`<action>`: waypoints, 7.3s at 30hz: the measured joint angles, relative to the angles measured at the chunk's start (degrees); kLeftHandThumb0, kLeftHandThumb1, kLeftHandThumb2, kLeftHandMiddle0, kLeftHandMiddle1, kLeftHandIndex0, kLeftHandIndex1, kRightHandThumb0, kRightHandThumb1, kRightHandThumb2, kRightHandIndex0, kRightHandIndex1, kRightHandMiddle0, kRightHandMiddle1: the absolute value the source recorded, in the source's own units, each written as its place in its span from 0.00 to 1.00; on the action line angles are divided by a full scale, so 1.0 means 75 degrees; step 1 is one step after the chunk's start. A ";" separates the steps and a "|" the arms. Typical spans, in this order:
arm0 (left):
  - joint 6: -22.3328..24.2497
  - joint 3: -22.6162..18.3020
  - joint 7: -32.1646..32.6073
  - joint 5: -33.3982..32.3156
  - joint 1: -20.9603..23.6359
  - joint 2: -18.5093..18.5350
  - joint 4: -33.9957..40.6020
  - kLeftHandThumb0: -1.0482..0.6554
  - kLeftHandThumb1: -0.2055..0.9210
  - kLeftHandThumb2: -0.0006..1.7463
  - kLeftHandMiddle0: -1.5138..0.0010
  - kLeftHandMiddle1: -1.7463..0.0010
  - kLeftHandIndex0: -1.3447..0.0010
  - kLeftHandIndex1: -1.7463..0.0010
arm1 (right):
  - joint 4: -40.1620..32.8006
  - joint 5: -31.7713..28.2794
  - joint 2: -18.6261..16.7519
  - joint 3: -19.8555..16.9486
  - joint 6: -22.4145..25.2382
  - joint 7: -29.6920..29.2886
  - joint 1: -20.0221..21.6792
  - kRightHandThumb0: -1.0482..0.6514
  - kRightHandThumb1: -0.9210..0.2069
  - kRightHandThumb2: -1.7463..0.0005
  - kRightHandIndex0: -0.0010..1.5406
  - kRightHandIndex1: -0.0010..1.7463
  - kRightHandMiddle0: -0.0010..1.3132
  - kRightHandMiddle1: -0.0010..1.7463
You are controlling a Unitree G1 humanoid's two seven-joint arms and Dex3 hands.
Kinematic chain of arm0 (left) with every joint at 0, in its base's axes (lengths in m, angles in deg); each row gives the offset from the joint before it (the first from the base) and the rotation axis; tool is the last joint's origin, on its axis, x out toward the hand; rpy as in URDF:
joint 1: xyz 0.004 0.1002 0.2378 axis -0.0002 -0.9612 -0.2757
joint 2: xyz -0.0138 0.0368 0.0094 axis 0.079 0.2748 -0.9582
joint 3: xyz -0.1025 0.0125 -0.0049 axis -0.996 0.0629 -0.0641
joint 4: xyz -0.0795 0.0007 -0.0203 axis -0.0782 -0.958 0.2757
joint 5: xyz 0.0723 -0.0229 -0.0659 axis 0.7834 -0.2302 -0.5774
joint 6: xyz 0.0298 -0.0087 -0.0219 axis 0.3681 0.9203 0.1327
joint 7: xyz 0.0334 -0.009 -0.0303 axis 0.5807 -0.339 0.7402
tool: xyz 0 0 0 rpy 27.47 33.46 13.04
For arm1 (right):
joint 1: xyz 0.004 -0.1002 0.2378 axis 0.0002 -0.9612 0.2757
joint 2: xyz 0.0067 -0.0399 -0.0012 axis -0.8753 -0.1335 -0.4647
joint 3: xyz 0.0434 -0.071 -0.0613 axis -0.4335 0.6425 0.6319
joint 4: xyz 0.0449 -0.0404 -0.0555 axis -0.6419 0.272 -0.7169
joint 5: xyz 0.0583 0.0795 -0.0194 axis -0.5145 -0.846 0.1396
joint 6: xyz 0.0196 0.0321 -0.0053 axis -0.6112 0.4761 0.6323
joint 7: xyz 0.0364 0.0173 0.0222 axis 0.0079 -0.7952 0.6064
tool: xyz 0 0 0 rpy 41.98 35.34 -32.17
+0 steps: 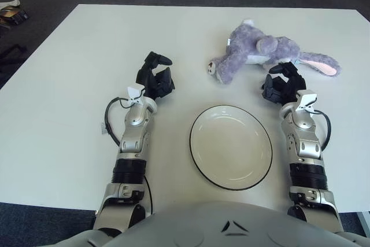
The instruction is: Put the doll into the plate.
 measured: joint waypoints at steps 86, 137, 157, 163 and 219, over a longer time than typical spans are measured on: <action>-0.0174 0.0019 -0.0023 0.0009 0.0078 -0.0016 -0.0215 0.39 0.75 0.51 0.28 0.00 0.73 0.00 | -0.0979 0.6104 0.2305 0.0964 -0.1692 -0.2861 -0.0293 0.23 0.40 0.57 0.04 0.46 0.00 0.44; -0.0540 0.0089 0.0040 0.0177 0.0156 -0.0054 -0.0393 0.39 0.77 0.50 0.25 0.00 0.74 0.00 | -0.0838 0.9659 0.3584 0.2786 0.0937 0.0486 0.1631 0.03 0.14 0.78 0.03 0.01 0.00 0.00; -0.0344 0.0097 0.0044 0.0170 0.0129 -0.0090 -0.0307 0.39 0.77 0.50 0.28 0.00 0.74 0.00 | -0.0616 0.8708 0.3630 0.2930 0.0469 0.2381 0.2515 0.03 0.10 0.86 0.04 0.70 0.00 0.07; -0.0347 0.0096 0.0035 0.0155 0.0125 -0.0100 -0.0304 0.39 0.77 0.50 0.28 0.00 0.74 0.00 | -0.0702 0.8480 0.3689 0.2964 0.0539 0.3567 0.2781 0.00 0.12 0.88 0.13 0.97 0.00 0.11; -0.0623 0.0093 -0.0148 -0.0002 0.0138 -0.0124 -0.0354 0.39 0.77 0.50 0.26 0.00 0.74 0.00 | 0.1778 0.7040 0.3703 0.3274 0.0180 0.2270 0.4034 0.00 0.07 0.93 0.57 1.00 0.00 0.24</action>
